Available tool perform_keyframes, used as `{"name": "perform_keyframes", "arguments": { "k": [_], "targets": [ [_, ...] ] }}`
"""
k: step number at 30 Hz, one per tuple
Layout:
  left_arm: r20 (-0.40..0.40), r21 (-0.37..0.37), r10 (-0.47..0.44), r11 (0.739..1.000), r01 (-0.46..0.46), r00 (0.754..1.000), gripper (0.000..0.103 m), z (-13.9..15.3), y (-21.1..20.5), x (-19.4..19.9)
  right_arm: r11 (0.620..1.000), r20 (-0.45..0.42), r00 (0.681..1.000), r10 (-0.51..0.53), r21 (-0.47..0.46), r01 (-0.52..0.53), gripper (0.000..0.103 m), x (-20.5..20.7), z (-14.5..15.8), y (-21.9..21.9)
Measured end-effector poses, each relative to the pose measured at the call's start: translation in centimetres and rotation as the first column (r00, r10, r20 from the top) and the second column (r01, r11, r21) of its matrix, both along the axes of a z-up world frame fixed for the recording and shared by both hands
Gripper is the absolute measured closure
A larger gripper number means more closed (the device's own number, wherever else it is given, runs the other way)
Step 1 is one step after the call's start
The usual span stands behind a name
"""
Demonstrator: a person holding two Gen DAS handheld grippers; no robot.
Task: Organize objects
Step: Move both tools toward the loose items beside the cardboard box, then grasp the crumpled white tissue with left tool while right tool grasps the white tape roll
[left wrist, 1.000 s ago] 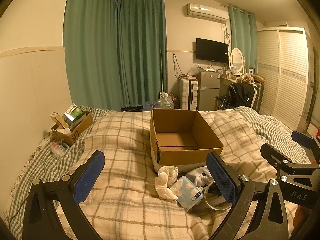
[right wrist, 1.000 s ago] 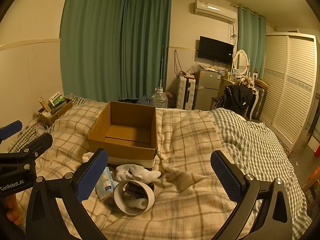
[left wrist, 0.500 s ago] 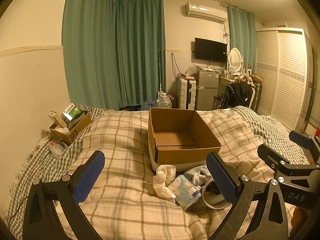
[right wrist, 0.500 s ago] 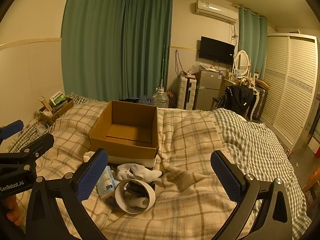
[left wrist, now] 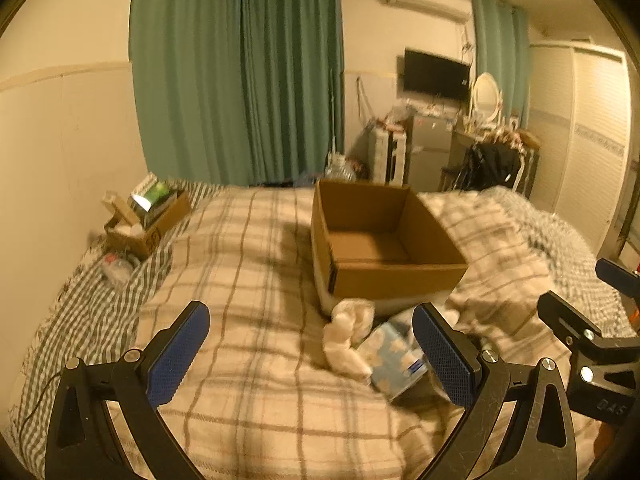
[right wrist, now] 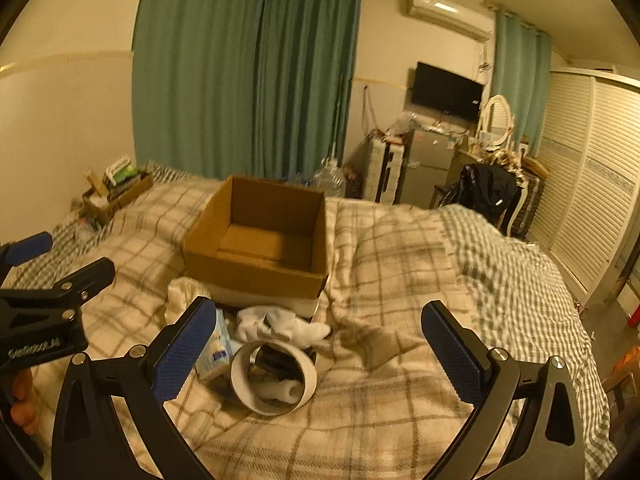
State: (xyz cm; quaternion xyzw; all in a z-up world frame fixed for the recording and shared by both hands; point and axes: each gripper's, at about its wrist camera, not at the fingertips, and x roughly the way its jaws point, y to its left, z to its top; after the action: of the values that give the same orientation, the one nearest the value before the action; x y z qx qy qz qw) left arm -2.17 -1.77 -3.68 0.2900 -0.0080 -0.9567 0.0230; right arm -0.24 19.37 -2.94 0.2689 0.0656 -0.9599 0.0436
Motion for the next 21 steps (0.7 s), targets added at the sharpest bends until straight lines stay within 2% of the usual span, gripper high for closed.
{"name": "perform_keyframes", "arguments": {
  "k": [5,9,13,15,19,21],
  "targets": [
    [0.092,-0.02,-0.009,1.0,0.011,0.996,0.0,-3.1,0.0,-1.7,0.999,0.088,0.996,0.022,0.026,-0.024,0.0,-1.6,-2.8,-0.4],
    [0.167,-0.054,-0.013,0.998,0.022,0.986,0.007,-5.6,0.6,-3.4,0.999,0.165,0.986,-0.001,0.052,-0.008,0.0,-3.3,-5.1,-0.3],
    [0.219,-0.052,-0.023,0.998,0.035,0.975,0.012,-7.2,0.6,-4.9,1.0,0.241,0.97,-0.015,0.025,0.009,0.002,-5.1,-6.7,0.9],
    [0.254,-0.04,-0.026,0.999,0.037,0.967,0.02,-8.0,0.4,-5.7,1.0,0.266,0.964,-0.005,0.02,-0.001,0.011,-5.8,-7.1,1.1],
    [0.308,0.002,-0.042,0.999,0.044,0.951,0.021,-9.1,0.2,-7.4,0.998,0.299,0.953,0.041,0.031,-0.052,0.028,-7.0,-7.9,0.4],
    [0.31,0.008,-0.07,0.997,0.071,0.948,0.021,-9.3,0.5,-8.3,0.996,0.323,0.945,0.057,0.048,-0.076,0.046,-8.0,-8.6,-0.1]
  ]
}}
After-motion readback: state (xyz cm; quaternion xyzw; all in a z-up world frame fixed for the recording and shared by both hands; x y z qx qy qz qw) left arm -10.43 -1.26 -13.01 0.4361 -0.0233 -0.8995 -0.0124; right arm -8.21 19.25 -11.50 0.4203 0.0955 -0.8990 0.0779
